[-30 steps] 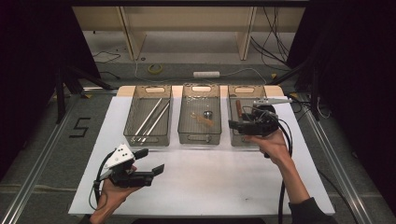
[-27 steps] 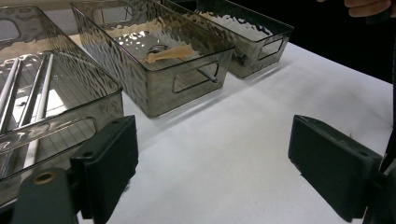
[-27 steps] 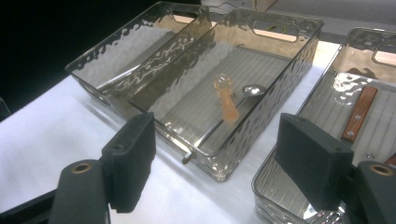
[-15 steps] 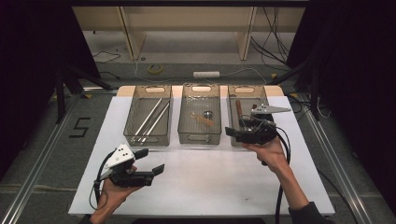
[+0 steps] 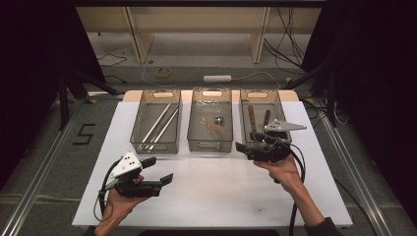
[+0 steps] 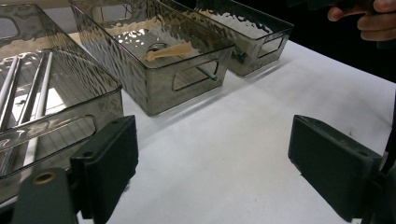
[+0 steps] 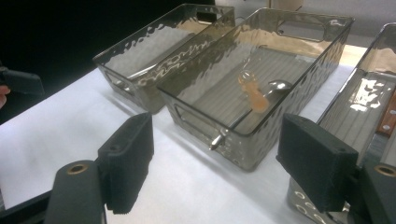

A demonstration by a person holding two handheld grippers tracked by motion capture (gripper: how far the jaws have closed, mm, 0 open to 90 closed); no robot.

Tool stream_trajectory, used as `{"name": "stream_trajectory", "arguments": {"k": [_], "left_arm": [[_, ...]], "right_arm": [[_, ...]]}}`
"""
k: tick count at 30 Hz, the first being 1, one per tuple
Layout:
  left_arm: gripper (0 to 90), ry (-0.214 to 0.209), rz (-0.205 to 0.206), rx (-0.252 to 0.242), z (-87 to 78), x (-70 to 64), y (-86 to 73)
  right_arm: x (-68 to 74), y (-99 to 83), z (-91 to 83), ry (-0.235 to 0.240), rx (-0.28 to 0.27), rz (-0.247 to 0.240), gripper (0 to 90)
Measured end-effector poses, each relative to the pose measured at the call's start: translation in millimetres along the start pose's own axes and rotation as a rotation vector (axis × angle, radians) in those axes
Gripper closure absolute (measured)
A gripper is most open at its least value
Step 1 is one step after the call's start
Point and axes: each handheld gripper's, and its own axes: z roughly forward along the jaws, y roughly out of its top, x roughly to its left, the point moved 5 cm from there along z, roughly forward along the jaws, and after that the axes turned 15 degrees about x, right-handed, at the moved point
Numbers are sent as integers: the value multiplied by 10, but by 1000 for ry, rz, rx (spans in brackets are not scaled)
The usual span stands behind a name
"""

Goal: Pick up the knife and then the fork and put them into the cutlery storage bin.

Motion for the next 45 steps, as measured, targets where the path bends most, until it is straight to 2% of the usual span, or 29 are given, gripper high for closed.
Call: {"name": "stream_trajectory", "arguments": {"k": [9, 22, 39, 45], "left_arm": [[153, 0, 1, 2, -1, 3, -2], [153, -1, 1, 2, 1, 2, -2], [153, -13, -2, 6, 4, 0, -2], [153, -16, -1, 7, 3, -4, -4]], "right_arm": [[64, -135, 20, 21, -9, -8, 277], [130, -276, 27, 27, -2, -26, 277], [223, -486, -21, 7, -25, -55, 273], [242, -568, -55, 15, -36, -60, 270]]}}
